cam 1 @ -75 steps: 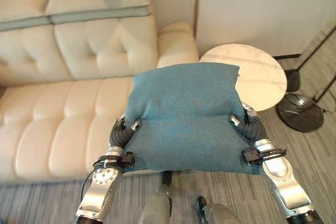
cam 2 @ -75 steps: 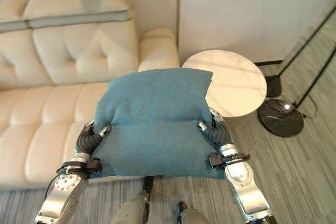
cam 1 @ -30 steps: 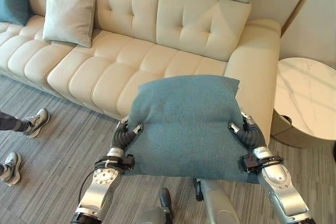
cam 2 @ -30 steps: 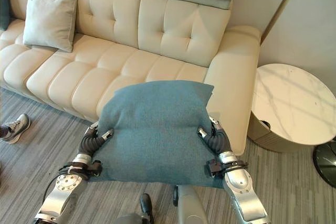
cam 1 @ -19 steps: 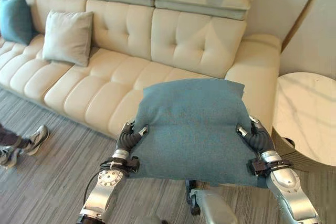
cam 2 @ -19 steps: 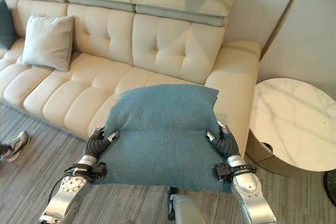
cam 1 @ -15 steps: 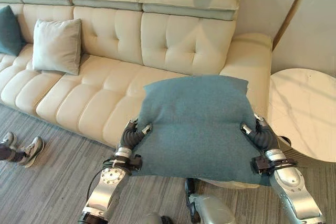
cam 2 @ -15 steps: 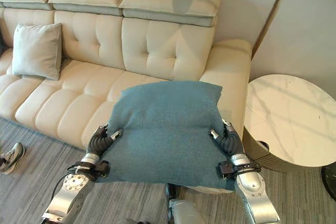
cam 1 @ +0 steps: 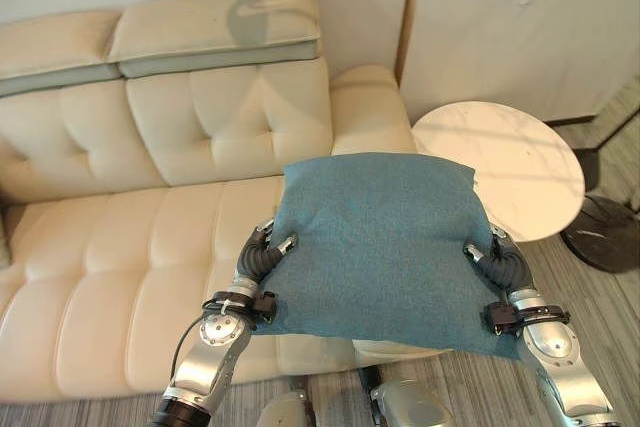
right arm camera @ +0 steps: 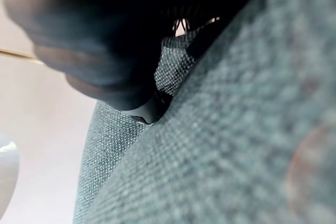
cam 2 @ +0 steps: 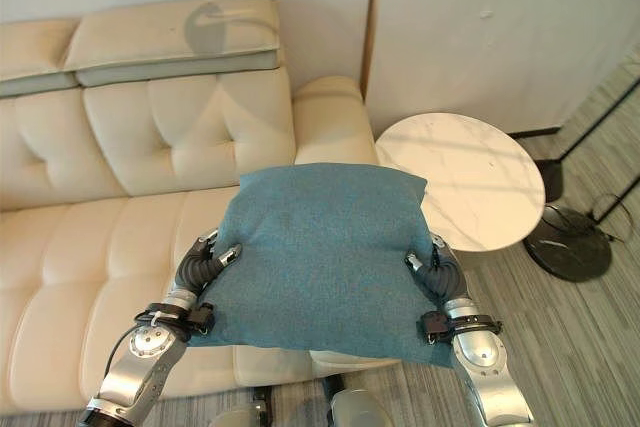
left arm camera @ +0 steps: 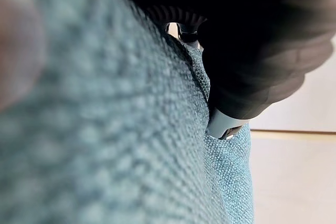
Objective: Pick up all the scattered cushions and arrange them neatly on the sofa.
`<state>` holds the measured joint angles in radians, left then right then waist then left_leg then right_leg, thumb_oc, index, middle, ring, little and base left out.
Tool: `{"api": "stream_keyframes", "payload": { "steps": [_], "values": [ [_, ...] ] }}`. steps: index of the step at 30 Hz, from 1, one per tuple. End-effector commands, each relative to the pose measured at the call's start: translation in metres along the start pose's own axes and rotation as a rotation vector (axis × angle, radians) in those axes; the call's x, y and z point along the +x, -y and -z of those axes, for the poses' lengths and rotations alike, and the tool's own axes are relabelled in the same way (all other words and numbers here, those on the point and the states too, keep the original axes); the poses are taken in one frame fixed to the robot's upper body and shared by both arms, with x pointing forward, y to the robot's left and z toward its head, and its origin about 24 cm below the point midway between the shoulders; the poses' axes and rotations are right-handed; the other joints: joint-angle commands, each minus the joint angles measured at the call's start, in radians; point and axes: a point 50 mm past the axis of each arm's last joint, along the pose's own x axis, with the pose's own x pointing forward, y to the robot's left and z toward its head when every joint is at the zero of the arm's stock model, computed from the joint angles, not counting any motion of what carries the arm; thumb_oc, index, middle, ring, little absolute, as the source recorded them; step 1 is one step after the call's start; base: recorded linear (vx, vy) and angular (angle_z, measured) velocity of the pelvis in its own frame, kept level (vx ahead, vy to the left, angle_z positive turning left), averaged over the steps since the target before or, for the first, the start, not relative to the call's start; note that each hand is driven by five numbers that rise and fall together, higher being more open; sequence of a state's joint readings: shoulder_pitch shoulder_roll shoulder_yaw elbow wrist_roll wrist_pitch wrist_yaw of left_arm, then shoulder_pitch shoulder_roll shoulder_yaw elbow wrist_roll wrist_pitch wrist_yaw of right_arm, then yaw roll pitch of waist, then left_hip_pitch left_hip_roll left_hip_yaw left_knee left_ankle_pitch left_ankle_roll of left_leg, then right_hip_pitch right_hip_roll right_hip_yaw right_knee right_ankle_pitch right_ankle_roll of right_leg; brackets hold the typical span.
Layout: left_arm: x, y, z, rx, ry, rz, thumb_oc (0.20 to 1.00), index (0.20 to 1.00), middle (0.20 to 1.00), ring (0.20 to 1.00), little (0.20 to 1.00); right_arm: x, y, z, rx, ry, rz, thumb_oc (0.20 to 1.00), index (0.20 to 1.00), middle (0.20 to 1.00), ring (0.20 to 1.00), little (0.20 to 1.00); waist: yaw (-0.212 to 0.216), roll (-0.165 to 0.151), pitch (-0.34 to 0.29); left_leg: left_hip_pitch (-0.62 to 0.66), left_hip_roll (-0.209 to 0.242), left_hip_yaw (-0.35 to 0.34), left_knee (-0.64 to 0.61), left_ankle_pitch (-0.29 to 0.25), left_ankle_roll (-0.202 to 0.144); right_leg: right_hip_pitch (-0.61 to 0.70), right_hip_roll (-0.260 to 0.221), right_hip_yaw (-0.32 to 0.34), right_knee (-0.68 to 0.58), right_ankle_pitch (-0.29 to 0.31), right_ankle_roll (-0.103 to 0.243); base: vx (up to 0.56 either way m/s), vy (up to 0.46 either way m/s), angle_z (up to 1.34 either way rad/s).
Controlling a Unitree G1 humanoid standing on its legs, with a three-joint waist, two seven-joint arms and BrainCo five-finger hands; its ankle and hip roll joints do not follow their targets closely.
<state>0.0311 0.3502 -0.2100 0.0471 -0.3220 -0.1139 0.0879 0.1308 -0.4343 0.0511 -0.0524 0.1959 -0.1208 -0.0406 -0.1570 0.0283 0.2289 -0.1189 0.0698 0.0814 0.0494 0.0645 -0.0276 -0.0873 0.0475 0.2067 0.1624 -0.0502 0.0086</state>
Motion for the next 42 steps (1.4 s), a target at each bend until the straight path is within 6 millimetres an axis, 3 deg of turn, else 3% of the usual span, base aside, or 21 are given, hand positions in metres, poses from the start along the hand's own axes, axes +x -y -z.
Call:
{"api": "stream_keyframes", "payload": {
  "steps": [1,4,6,7,8,10,13,17,22,23,29,33,34,35,36,37,39,41,42],
  "values": [
    [0.004,-0.012,-0.048,0.072,0.250,-0.002,0.200,0.200,0.200,0.200,0.200,0.016,-0.031,-0.050,0.079,0.274,-0.119,0.200,0.200,0.200,0.200,0.200,0.055,-0.060,-0.060,0.020,-0.035,0.054,0.086,-0.151,0.013,-0.031,-0.180,0.019,0.024,0.049,0.155,0.08,0.234,-0.50],
    [0.001,-0.018,-0.048,0.067,0.255,-0.035,0.200,0.200,0.200,0.200,0.200,0.018,-0.042,-0.053,0.125,0.290,-0.162,0.200,0.200,0.200,0.200,0.200,0.081,-0.053,-0.059,0.060,-0.044,0.102,0.053,-0.152,0.023,-0.058,-0.207,-0.137,0.061,0.054,0.138,0.08,0.203,-0.78],
    [0.001,-0.017,-0.046,0.066,0.248,-0.032,0.200,0.200,0.200,0.200,0.200,0.017,-0.043,-0.051,0.125,0.280,-0.166,0.200,0.200,0.200,0.200,0.200,0.077,-0.051,-0.064,0.074,-0.054,0.096,0.035,-0.147,0.024,-0.060,-0.182,-0.149,0.064,0.041,0.131,0.11,0.127,-0.30],
    [0.000,-0.016,-0.042,0.058,0.234,-0.031,0.200,0.200,0.200,0.200,0.200,0.017,-0.042,-0.049,0.117,0.272,-0.177,0.200,0.200,0.200,0.200,0.200,0.073,-0.050,-0.074,0.099,-0.082,0.082,0.003,-0.139,0.027,-0.069,-0.110,-0.139,0.045,0.026,0.125,0.16,0.115,0.15],
    [0.001,-0.018,-0.041,0.071,0.227,-0.044,0.200,0.200,0.200,0.200,0.200,0.020,-0.043,-0.050,0.111,0.276,-0.185,0.200,0.200,0.200,0.200,0.200,0.080,-0.051,-0.073,0.106,-0.096,0.080,-0.012,-0.134,0.028,-0.074,-0.089,-0.160,0.029,0.022,0.114,0.17,0.122,0.19],
    [0.001,-0.020,-0.043,0.080,0.236,-0.048,0.200,0.200,0.200,0.200,0.200,0.023,-0.044,-0.056,0.124,0.301,-0.188,0.200,0.200,0.200,0.200,0.200,0.090,-0.049,-0.075,0.108,-0.107,0.076,-0.026,-0.130,0.026,-0.059,-0.097,-0.213,-0.010,0.011,0.104,0.09,0.013,0.22],
    [0.004,-0.019,-0.043,0.075,0.239,-0.056,0.200,0.200,0.200,0.200,0.200,0.027,-0.046,-0.062,0.117,0.333,-0.185,0.200,0.200,0.200,0.200,0.200,0.099,-0.044,-0.076,0.098,-0.118,0.058,-0.033,-0.128,0.027,-0.060,-0.089,-0.195,-0.031,0.015,0.098,0.05,-0.014,0.38],
    [0.011,-0.024,-0.055,0.096,0.296,-0.083,0.200,0.200,0.200,0.200,0.200,0.049,-0.059,-0.091,0.117,0.441,-0.204,0.200,0.200,0.200,0.200,0.200,0.137,-0.010,-0.074,0.021,-0.135,0.053,-0.073,-0.103,0.029,-0.112,-0.108,-0.212,-0.101,0.057,0.100,-0.07,-0.003,0.12],
    [0.035,-0.024,-0.091,0.087,0.459,-0.160,0.200,0.200,0.200,0.200,0.200,0.071,-0.076,-0.138,0.190,0.614,-0.165,0.200,0.200,0.200,0.200,0.200,0.175,0.031,-0.042,-0.129,-0.145,0.050,-0.100,-0.047,0.022,-0.252,-0.113,-0.205,-0.123,0.096,0.103,-0.14,0.027,0.11],
    [0.035,-0.024,-0.091,0.087,0.460,-0.160,0.200,0.200,0.200,0.200,0.200,0.071,-0.076,-0.138,0.190,0.614,-0.165,0.200,0.200,0.200,0.200,0.200,0.175,0.031,-0.043,-0.131,-0.145,0.050,-0.100,-0.047,0.022,-0.253,-0.113,-0.205,-0.122,0.096,0.103,-0.12,0.026,0.11],
    [0.098,-0.010,-0.217,0.139,0.829,-0.256,0.200,0.200,0.200,0.200,0.200,0.111,-0.078,-0.279,0.114,1.004,0.050,0.200,0.200,0.200,0.200,0.200,0.218,0.061,0.007,-0.289,-0.148,0.038,-0.100,0.002,-0.015,-0.401,-0.114,-0.204,-0.108,0.118,0.110,-0.09,0.004,0.05],
    [0.103,-0.010,-0.308,0.206,1.049,-0.360,0.200,0.200,0.200,0.200,0.200,0.105,-0.076,-0.364,0.084,1.208,0.169,0.200,0.200,0.200,0.200,0.200,0.248,0.065,0.027,-0.342,-0.150,0.015,-0.122,0.033,-0.032,-0.447,-0.115,-0.210,-0.122,0.131,0.122,-0.03,-0.027,0.17],
    [0.103,-0.010,-0.311,0.207,1.057,-0.361,0.200,0.200,0.200,0.200,0.200,0.105,-0.075,-0.367,0.085,1.215,0.171,0.200,0.200,0.200,0.200,0.200,0.249,0.063,0.031,-0.350,-0.150,0.016,-0.121,0.040,-0.032,-0.454,-0.116,-0.210,-0.124,0.139,0.122,0.01,-0.046,0.12],
    [0.096,-0.020,-0.339,0.259,1.128,-0.435,0.200,0.200,0.200,0.200,0.200,0.096,-0.074,-0.390,0.052,1.285,0.215,0.200,0.200,0.200,0.200,0.200,0.258,0.063,0.033,-0.370,-0.149,0.006,-0.130,0.039,-0.037,-0.471,-0.114,-0.212,-0.134,0.134,0.128,0.02,-0.048,0.07],
    [0.092,-0.022,-0.352,0.283,1.155,-0.462,0.200,0.200,0.200,0.200,0.200,0.092,-0.077,-0.401,0.046,1.315,0.219,0.200,0.200,0.200,0.200,0.200,0.259,0.062,0.037,-0.388,-0.148,0.004,-0.132,0.044,-0.039,-0.488,-0.116,-0.212,-0.140,0.141,0.131,0.03,-0.055,0.06],
    [0.092,-0.028,-0.359,0.281,1.156,-0.496,1.000,1.000,1.000,1.000,1.000,0.091,-0.080,-0.408,0.032,1.327,0.217,0.200,0.200,0.200,0.200,0.200,0.262,0.060,0.037,-0.408,-0.148,0.002,-0.134,0.054,-0.040,-0.504,-0.117,-0.209,-0.145,0.152,0.131,0.01,-0.043,0.03],
    [0.095,-0.033,-0.364,0.304,1.123,-0.521,1.000,1.000,1.000,1.000,1.000,0.095,-0.082,-0.410,0.007,1.309,0.214,1.000,1.000,1.000,1.000,1.000,0.262,0.060,0.037,-0.424,-0.148,0.002,-0.135,0.056,-0.041,-0.519,-0.117,-0.209,-0.149,0.157,0.132,0.00,-0.032,0.03],
    [0.104,-0.041,-0.373,0.360,1.039,-0.553,1.000,1.000,1.000,1.000,1.000,0.106,-0.086,-0.410,-0.036,1.246,0.181,1.000,1.000,1.000,1.000,1.000,0.262,0.061,0.052,-0.455,-0.148,0.005,-0.136,0.066,-0.043,-0.544,-0.116,-0.207,-0.155,0.167,0.133,-0.02,-0.040,0.09],
    [0.113,-0.059,-0.367,0.453,0.910,-0.589,1.000,1.000,1.000,1.000,1.000,0.124,-0.086,-0.392,-0.096,1.143,0.152,1.000,1.000,1.000,1.000,1.000,0.259,0.062,0.068,-0.465,-0.146,0.001,-0.137,0.066,-0.042,-0.552,-0.112,-0.206,-0.160,0.169,0.132,-0.05,-0.060,0.11]
  ]
}}
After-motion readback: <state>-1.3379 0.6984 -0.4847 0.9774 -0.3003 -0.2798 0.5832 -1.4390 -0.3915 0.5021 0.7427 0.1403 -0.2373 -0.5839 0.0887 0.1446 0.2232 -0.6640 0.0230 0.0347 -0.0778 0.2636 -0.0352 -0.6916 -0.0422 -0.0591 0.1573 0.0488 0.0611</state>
